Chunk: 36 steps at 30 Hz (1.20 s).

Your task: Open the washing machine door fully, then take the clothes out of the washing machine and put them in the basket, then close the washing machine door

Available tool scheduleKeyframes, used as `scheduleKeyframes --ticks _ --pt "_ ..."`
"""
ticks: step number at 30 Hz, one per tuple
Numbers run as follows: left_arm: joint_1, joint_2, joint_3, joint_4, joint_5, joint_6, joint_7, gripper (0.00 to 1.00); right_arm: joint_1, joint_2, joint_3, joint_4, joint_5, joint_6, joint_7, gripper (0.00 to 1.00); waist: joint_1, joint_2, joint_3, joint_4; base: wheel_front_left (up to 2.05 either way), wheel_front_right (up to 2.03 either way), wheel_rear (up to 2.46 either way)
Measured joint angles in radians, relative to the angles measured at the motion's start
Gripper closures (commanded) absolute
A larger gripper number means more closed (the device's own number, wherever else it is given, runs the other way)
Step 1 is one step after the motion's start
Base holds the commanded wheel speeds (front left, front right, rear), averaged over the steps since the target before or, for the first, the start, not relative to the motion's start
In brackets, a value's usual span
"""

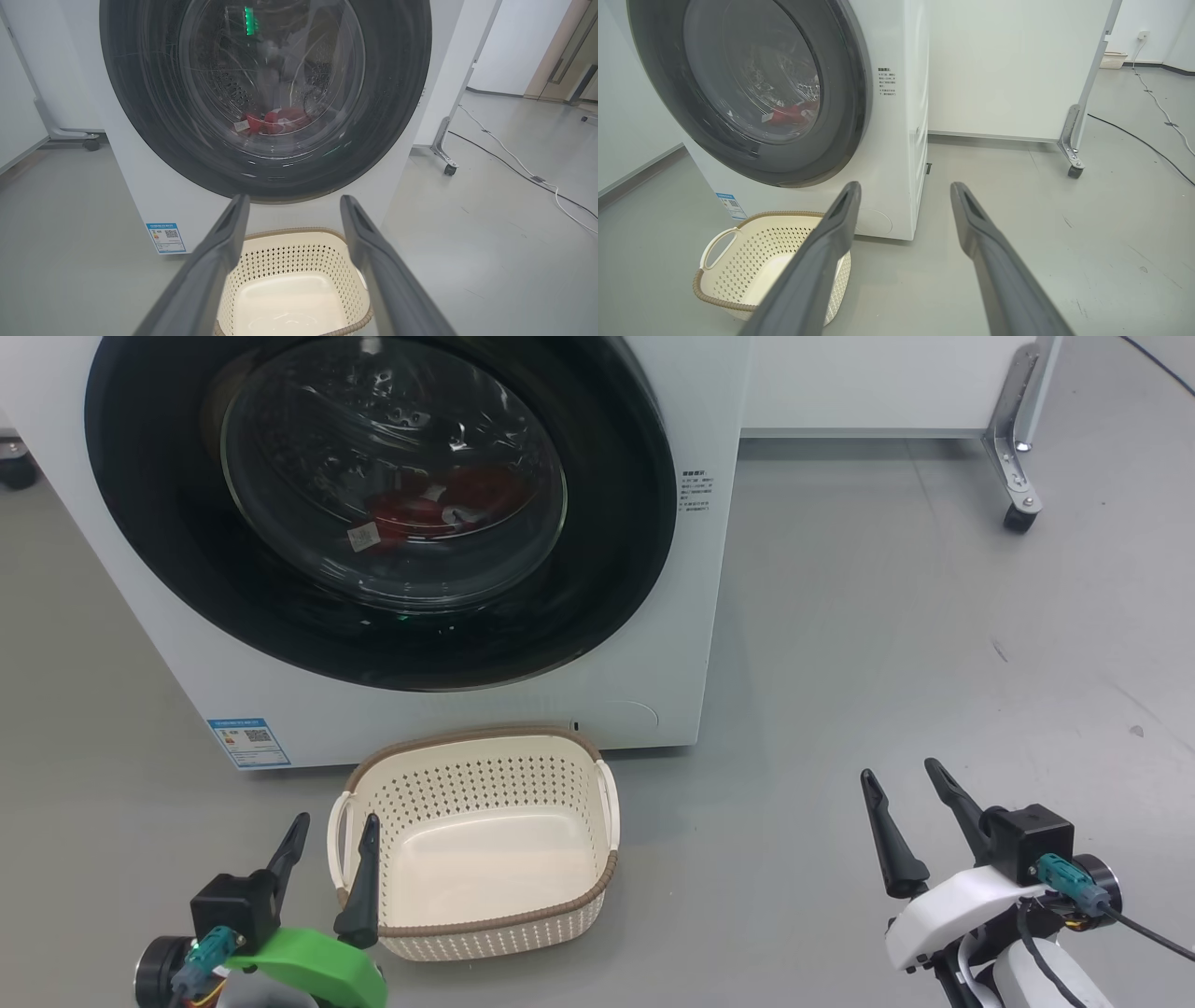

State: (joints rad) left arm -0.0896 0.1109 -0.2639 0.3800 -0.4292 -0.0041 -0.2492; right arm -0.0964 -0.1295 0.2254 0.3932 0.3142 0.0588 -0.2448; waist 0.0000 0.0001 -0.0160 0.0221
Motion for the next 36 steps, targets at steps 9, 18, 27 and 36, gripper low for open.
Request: scheduleKeyframes --ticks 9,18,27,36 --pt "-0.004 -0.002 0.004 0.000 0.004 0.008 0.000 0.00 0.000 0.002 -0.014 0.002 0.000 0.000 0.000 0.00 0.0000 0.0000 0.004 0.000 0.00 0.00 0.00" --pt "-0.009 -0.004 0.008 0.000 0.017 0.008 0.000 0.00 0.001 0.006 -0.026 0.004 0.000 0.001 0.000 0.00 0.0000 0.0000 0.005 0.000 0.00 0.00 0.00" --pt "-0.009 -0.008 0.014 0.001 0.019 0.008 0.000 0.00 0.001 0.011 -0.039 0.008 0.000 0.002 0.000 1.00 0.0000 0.0000 0.006 0.001 0.00 0.00 0.00" --pt "-0.009 -0.014 0.028 0.001 0.021 0.008 0.000 0.00 0.001 0.029 -0.063 0.007 0.007 0.019 0.000 1.00 0.0000 0.0000 0.010 0.003 0.00 0.00 0.00"
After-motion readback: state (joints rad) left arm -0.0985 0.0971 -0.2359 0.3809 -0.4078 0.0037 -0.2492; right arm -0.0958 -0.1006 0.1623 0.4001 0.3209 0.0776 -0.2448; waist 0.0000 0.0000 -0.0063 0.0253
